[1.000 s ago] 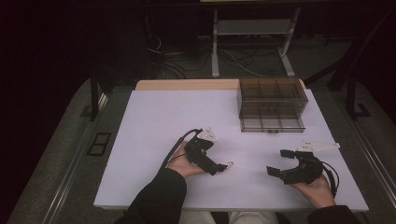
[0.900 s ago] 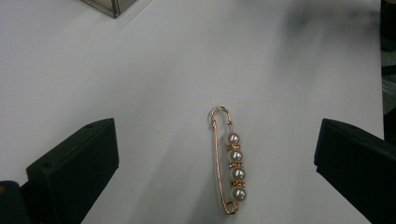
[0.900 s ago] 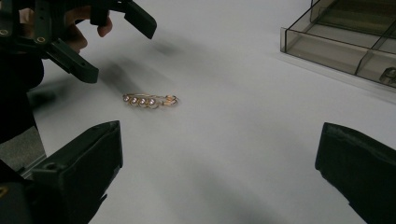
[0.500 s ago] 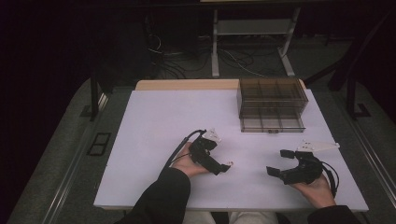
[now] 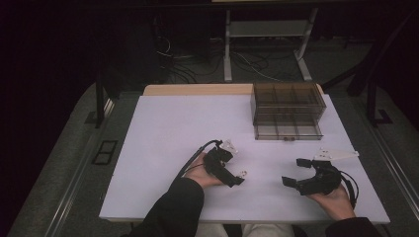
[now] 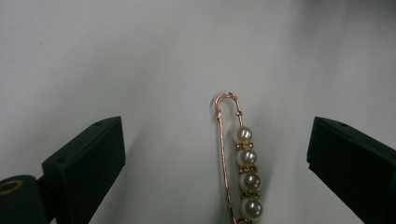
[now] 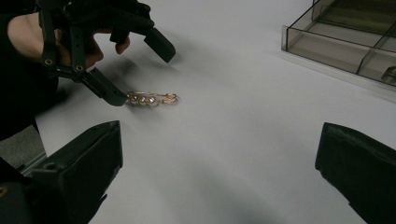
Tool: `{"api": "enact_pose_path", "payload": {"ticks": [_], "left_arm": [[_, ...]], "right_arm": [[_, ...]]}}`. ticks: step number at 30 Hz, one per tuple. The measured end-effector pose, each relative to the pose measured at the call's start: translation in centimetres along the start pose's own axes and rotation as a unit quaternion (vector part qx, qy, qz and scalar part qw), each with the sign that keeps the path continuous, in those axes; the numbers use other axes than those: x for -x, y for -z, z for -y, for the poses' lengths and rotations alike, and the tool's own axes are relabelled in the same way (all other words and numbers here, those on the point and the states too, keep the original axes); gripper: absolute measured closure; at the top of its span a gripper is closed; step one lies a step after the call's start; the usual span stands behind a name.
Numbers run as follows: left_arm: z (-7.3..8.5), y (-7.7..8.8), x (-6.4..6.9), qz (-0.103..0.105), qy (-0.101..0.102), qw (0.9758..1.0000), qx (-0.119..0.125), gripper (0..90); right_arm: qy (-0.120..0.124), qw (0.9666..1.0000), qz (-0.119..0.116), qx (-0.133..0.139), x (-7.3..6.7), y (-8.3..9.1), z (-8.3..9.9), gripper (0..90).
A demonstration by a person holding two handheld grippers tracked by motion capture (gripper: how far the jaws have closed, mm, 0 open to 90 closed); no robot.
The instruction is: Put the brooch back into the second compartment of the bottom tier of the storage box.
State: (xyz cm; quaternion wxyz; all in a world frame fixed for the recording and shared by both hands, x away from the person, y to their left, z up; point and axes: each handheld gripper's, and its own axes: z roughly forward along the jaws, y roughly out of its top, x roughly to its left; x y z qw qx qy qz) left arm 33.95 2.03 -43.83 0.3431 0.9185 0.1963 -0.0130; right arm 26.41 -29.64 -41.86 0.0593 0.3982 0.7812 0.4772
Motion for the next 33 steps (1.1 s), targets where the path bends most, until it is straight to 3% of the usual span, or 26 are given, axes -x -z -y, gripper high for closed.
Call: {"api": "enact_pose_path", "payload": {"ticks": [4,8,14,21,33], "left_arm": [[0.0,0.0,0.1,-0.001,0.001,1.0000,0.004,8.7],[0.0,0.0,0.2,-0.002,-0.011,0.9999,0.004,15.3],[0.0,0.2,0.7,-0.004,-0.021,0.9998,0.001,31.4],[-0.1,0.3,1.3,-0.002,-0.047,0.9988,-0.015,46.5],[-0.6,-0.2,2.0,-0.004,-0.068,0.9971,-0.033,59.6]], "right_arm": [[0.001,1.0000,0.000,-0.001,0.0,0.0,0.0,0.5],[0.001,1.0000,0.000,-0.001,0.0,0.0,0.0,0.5],[0.001,1.0000,0.000,-0.001,0.0,0.0,0.0,0.5],[0.002,1.0000,0.001,0.000,0.0,0.0,0.0,0.5],[0.003,1.0000,0.000,0.000,0.0,0.0,0.0,0.5]]}}
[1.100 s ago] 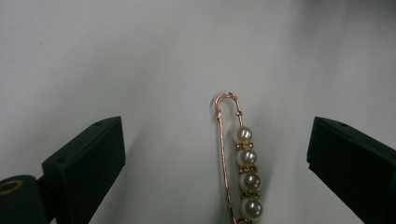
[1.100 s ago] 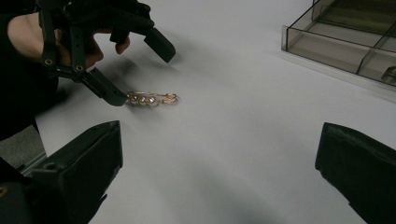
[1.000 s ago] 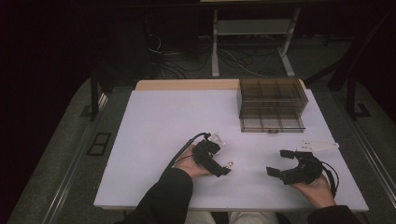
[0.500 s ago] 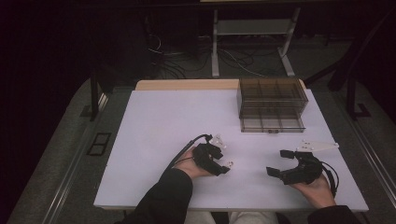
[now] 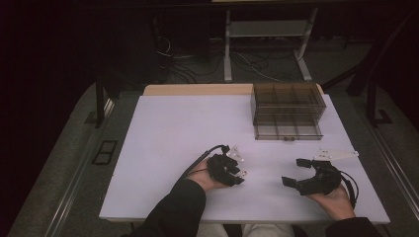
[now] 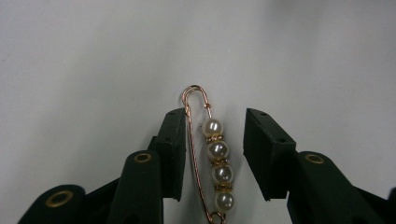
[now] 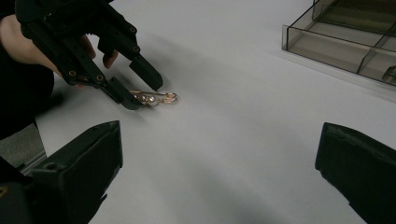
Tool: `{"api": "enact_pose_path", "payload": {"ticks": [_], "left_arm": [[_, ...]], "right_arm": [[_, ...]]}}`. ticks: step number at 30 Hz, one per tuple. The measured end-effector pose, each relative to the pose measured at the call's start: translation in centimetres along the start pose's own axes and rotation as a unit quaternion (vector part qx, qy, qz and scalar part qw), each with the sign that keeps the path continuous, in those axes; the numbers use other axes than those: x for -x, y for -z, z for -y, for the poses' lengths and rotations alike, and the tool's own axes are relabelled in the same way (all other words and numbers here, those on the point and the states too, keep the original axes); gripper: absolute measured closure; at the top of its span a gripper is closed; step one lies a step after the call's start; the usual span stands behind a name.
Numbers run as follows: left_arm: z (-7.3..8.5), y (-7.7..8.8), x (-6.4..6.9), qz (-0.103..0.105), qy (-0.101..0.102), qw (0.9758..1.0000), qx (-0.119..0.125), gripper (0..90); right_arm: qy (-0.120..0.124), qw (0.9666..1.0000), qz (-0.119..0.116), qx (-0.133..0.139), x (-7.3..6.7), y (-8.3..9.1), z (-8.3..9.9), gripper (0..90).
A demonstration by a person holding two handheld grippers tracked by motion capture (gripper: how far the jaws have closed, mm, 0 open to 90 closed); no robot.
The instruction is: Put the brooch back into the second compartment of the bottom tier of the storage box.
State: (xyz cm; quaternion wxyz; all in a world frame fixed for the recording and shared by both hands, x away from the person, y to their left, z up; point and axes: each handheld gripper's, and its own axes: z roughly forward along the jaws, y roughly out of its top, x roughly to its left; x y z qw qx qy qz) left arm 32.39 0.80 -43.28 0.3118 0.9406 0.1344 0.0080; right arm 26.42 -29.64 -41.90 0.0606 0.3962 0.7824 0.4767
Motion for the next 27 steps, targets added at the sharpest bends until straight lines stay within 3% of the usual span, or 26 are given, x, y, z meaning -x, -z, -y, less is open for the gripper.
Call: {"api": "enact_pose_path", "payload": {"ticks": [17,27], "left_arm": [[0.0,-0.1,-0.3,-0.011,-0.003,0.9999,-0.011,72.6],[0.1,-0.2,-1.0,0.010,0.028,0.9996,0.000,79.0]], "right_arm": [[0.001,1.0000,0.000,0.000,0.0,0.0,0.0,0.5],[0.001,1.0000,-0.001,0.000,0.0,0.0,0.0,0.5]]}}
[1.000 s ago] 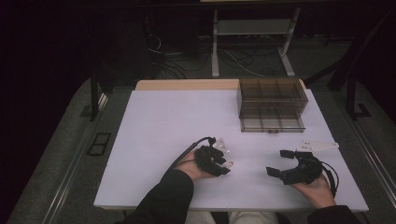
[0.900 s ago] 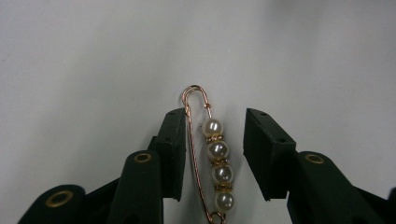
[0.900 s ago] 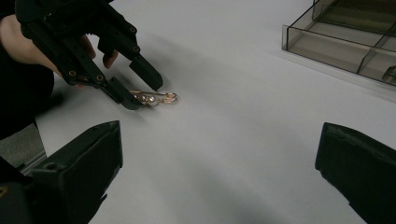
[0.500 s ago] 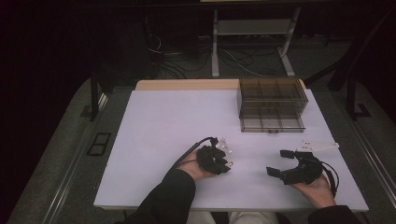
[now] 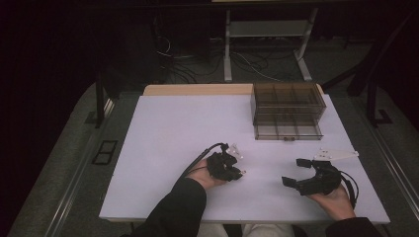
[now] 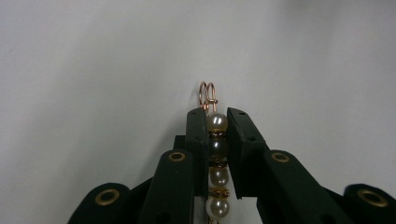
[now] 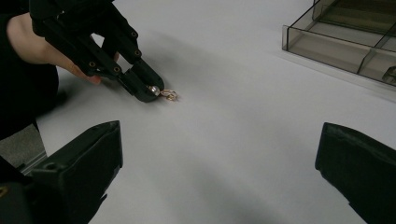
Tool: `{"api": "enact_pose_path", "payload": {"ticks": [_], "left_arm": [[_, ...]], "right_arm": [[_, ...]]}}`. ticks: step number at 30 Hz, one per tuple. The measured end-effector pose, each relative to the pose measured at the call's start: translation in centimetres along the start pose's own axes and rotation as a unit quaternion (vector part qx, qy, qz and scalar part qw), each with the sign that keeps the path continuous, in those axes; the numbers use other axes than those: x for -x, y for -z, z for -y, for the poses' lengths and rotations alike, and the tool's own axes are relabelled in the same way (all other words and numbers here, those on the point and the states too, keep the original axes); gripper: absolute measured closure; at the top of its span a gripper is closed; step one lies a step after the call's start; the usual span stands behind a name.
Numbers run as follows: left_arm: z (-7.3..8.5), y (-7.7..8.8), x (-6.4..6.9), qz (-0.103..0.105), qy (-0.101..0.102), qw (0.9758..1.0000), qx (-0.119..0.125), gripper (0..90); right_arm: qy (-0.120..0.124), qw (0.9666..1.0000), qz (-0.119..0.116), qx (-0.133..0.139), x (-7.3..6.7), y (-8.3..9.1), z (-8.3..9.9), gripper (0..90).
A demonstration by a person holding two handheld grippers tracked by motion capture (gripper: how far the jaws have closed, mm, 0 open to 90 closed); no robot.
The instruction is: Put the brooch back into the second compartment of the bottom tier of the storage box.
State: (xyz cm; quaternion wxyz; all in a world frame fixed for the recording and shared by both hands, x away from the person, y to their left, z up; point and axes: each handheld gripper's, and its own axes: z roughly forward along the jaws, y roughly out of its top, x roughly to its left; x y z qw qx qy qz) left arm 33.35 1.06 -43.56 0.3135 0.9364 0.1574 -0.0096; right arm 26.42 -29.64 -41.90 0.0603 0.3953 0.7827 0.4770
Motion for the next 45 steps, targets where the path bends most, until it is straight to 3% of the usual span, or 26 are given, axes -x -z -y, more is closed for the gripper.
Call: {"api": "enact_pose_path", "payload": {"ticks": [5,17,19,43,45], "left_arm": [[-0.2,0.1,-0.2,0.007,0.001,1.0000,-0.005,79.3],[-1.1,0.7,-0.3,0.013,0.011,0.9997,0.016,79.3],[-1.3,0.9,-0.5,0.011,0.003,0.9997,0.022,79.3],[-4.4,2.2,-1.7,0.017,-0.002,0.9990,0.042,79.2],[-4.8,2.2,-1.9,0.015,-0.012,0.9989,0.043,79.2]], "right_arm": [[0.000,1.0000,0.000,0.000,0.0,0.0,0.0,0.5],[-0.002,1.0000,0.000,0.000,0.0,0.0,0.0,0.5],[-0.002,1.0000,0.000,0.001,0.0,0.0,0.0,0.5],[-0.002,1.0000,-0.001,0.003,0.0,0.1,0.0,0.5],[-0.004,1.0000,-0.002,0.001,0.0,0.1,0.0,0.4]]}}
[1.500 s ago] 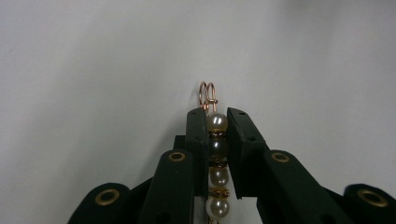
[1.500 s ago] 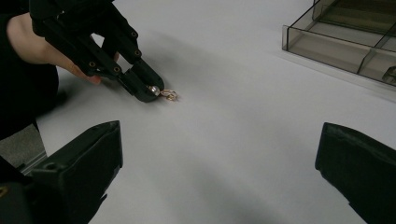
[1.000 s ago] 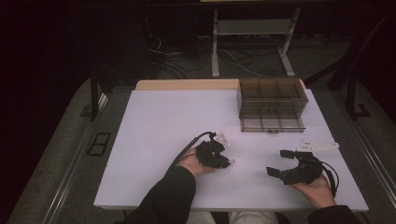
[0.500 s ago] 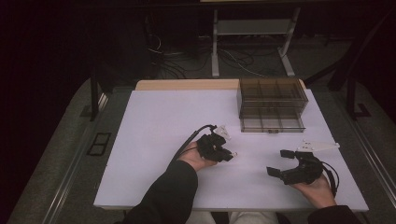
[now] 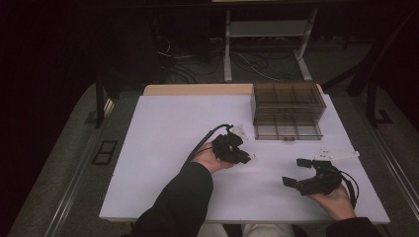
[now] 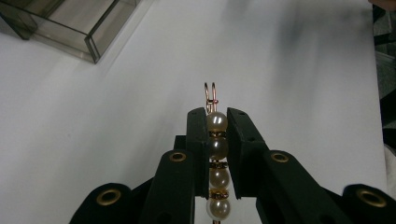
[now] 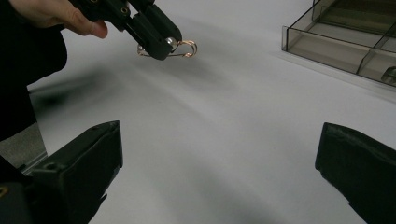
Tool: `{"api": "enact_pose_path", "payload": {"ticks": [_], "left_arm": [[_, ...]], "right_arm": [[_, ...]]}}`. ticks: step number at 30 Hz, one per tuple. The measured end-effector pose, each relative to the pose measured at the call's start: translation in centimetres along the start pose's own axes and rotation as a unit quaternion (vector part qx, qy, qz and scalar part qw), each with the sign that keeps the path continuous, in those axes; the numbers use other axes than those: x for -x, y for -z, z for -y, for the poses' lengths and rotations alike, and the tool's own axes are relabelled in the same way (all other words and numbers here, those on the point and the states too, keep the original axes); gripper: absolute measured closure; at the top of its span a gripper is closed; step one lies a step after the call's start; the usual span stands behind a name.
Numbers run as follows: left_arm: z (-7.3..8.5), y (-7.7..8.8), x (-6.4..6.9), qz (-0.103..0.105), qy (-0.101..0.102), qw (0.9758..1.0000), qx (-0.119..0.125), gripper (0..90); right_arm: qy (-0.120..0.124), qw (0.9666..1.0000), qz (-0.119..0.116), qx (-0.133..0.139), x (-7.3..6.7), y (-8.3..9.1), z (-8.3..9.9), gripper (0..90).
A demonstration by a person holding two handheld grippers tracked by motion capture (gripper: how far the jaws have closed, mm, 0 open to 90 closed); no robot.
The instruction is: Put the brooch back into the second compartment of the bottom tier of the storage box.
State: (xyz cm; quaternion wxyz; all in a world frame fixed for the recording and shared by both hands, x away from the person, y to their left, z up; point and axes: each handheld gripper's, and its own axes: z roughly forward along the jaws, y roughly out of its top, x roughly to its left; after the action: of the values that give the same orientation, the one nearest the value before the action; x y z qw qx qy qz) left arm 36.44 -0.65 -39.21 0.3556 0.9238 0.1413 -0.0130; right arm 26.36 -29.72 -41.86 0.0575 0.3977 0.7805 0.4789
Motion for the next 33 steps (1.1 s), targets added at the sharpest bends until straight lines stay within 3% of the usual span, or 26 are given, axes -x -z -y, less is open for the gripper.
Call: {"api": "enact_pose_path", "payload": {"ticks": [4,6,10,11,14,16,17,21,22,25,26,27,28,33], "left_arm": [[-0.6,0.1,-0.2,0.001,0.005,1.0000,0.003,79.2],[-0.9,0.2,-0.5,-0.001,-0.006,1.0000,0.004,79.2],[-1.4,0.2,-0.7,-0.001,-0.007,0.9999,0.010,79.2],[-1.4,0.3,-0.6,0.000,0.000,0.9999,0.010,79.2],[-1.7,0.3,-0.9,-0.002,-0.009,0.9999,0.012,79.2],[-1.9,0.3,-0.9,0.000,-0.003,0.9999,0.014,79.2],[-2.1,0.2,-1.1,-0.002,-0.011,0.9999,0.013,79.2],[-2.4,0.1,-1.1,0.001,-0.001,0.9999,0.014,79.2],[-2.6,0.1,-1.3,0.000,-0.013,0.9998,0.015,79.2],[-2.9,-0.1,-1.3,0.002,-0.005,0.9999,0.014,79.2],[-3.1,-0.2,-1.4,0.001,-0.016,0.9998,0.014,79.2],[-3.2,-0.3,-1.3,0.004,-0.007,0.9999,0.013,79.2],[-3.3,-0.3,-1.5,0.002,-0.017,0.9998,0.013,79.2],[-3.8,-0.7,-1.5,0.005,-0.007,0.9998,0.015,79.2]], "right_arm": [[0.001,1.0000,0.000,-0.001,0.0,0.0,0.0,0.5],[0.003,1.0000,0.001,0.002,0.0,0.0,0.0,0.5],[0.002,1.0000,0.001,0.002,0.1,0.0,0.0,0.5],[0.003,1.0000,0.001,0.001,0.1,0.0,0.0,0.5],[0.001,1.0000,0.000,0.001,0.1,0.1,0.0,0.5],[0.001,1.0000,0.000,0.001,0.1,0.1,0.0,0.5],[0.002,1.0000,0.000,0.001,0.1,0.1,0.0,0.5],[0.001,1.0000,0.001,0.002,0.1,0.1,0.0,0.5],[0.001,1.0000,0.000,0.002,0.1,0.1,0.0,0.5],[0.002,1.0000,0.000,0.001,0.1,0.1,0.0,0.5],[0.002,1.0000,0.000,0.001,0.1,0.1,0.0,0.4],[0.001,1.0000,0.000,0.001,0.1,0.1,0.0,0.5],[0.001,1.0000,0.000,0.002,0.1,0.1,0.0,0.5],[0.003,1.0000,0.000,0.003,0.1,0.1,0.0,0.5]]}}
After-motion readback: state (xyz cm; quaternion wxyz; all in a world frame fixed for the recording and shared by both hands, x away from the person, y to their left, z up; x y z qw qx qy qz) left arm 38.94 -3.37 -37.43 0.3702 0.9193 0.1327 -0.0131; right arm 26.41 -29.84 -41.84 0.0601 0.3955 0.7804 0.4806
